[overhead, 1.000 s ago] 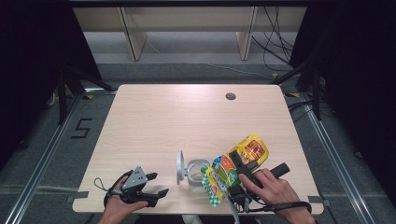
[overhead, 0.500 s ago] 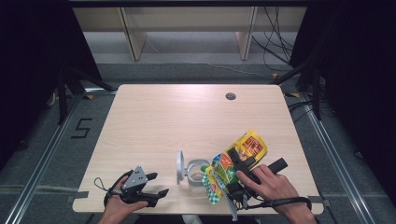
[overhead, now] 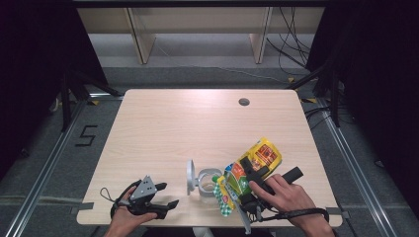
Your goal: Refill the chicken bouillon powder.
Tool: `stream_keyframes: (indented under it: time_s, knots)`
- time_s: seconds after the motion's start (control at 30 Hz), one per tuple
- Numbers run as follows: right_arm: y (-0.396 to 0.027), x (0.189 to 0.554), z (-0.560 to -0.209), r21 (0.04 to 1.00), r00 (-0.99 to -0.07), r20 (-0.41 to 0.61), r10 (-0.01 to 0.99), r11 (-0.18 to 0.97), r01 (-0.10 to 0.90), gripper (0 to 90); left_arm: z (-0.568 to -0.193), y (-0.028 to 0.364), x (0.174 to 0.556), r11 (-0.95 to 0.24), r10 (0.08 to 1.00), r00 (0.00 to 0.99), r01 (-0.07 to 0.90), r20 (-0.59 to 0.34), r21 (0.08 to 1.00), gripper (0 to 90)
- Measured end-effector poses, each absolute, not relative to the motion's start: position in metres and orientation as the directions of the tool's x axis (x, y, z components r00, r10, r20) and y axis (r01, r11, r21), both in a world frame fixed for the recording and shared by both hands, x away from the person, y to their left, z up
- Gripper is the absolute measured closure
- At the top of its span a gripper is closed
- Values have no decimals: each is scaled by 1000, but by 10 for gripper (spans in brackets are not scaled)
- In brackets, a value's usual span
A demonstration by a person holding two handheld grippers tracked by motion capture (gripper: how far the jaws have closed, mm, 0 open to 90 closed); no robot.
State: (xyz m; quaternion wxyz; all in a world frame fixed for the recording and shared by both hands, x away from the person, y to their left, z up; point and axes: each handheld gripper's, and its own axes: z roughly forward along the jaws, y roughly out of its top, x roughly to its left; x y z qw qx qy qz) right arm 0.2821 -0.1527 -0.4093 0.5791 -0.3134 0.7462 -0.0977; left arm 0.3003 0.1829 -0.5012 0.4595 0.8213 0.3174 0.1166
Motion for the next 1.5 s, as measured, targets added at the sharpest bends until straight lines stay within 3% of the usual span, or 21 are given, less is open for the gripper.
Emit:
stream_keyframes:
  time_s: [0.93,1.33,1.5]
  knots:
    - [-142,283,-408,-514,-119,-797,-592,768,-383,554,-502,183,301,-386,627,774,409,-89,827,256]
    - [-145,285,-409,-492,-159,-802,-576,787,-371,554,-501,183,300,-378,627,773,409,-96,830,258]
    - [-144,283,-400,-529,-121,-789,-603,765,-367,555,-501,182,299,-371,632,769,412,-99,832,258]
